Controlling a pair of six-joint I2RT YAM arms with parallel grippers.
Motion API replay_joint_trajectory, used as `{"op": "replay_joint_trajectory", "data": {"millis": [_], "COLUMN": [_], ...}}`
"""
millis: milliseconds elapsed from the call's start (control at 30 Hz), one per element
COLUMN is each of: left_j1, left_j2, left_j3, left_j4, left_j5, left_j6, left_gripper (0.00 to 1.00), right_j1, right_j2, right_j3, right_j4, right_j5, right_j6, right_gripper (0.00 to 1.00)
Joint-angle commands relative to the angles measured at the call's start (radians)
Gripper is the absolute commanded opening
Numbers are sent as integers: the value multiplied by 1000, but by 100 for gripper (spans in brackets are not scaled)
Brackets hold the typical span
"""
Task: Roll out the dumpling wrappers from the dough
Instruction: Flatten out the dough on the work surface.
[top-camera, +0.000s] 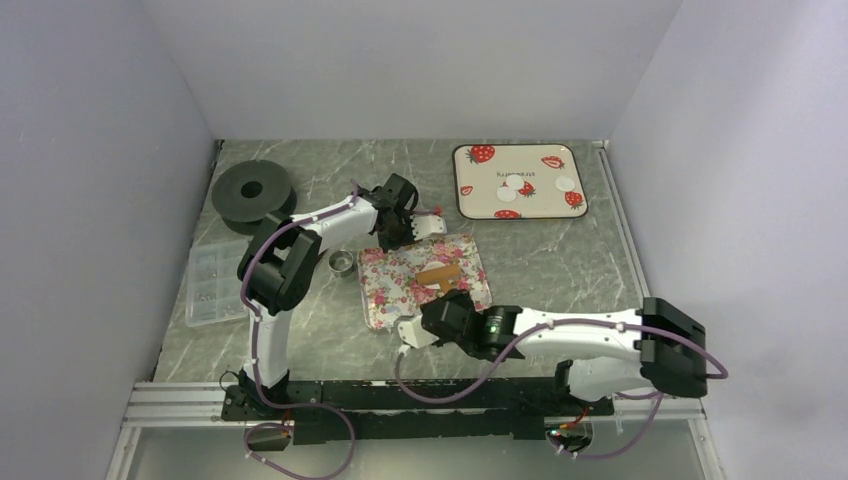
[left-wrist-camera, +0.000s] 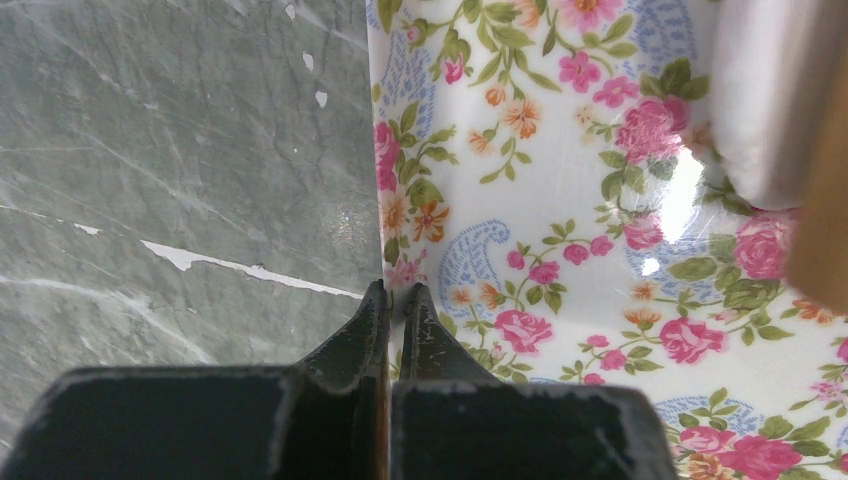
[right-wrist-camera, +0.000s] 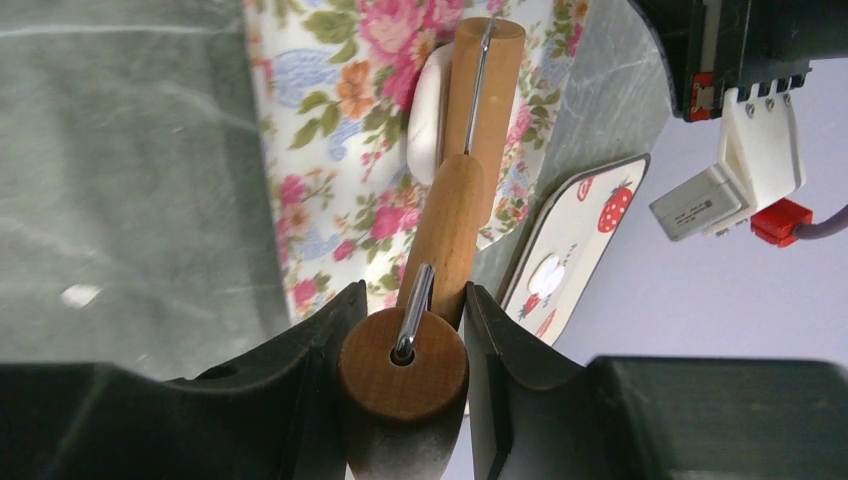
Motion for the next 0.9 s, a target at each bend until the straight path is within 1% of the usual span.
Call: {"op": "replay_joint_trajectory", "data": {"millis": [0, 100, 167, 333, 500, 600, 733, 867], "left_j1": [-34, -33, -34, -34, -34, -34, -36, -36], "left_j2": [122, 123, 124, 127, 130, 125, 131, 129], "left_j3": [-81, -82, -83, -83, -84, -85, -74, -84], "left_j4": [-96, -94, -94, -91, -95, -92, -103, -91], "left_j5": [26, 25, 25, 26, 23, 25, 29, 24], "left_j6": [29, 31, 31, 31, 31, 32, 28, 33], "left_gripper": [0, 0, 0, 0, 0, 0, 0, 0], "right_j1": [65, 76, 68, -12, -48, -41, 53, 93], "right_j2": [-51, -65, -60, 20, 57, 55, -31, -74], "right_j3": [-79, -82, -92, -61, -56, -46, -72, -73], "right_j4": [-413, -430, -391, -278, -233, -281, -358, -415], "right_j5": [-127, -129, -129, -148, -164, -162, -147, -152], "right_j6": [179, 205, 172, 69, 23, 68, 150, 225], "right_gripper": [0, 0, 0, 0, 0, 0, 0, 0]}}
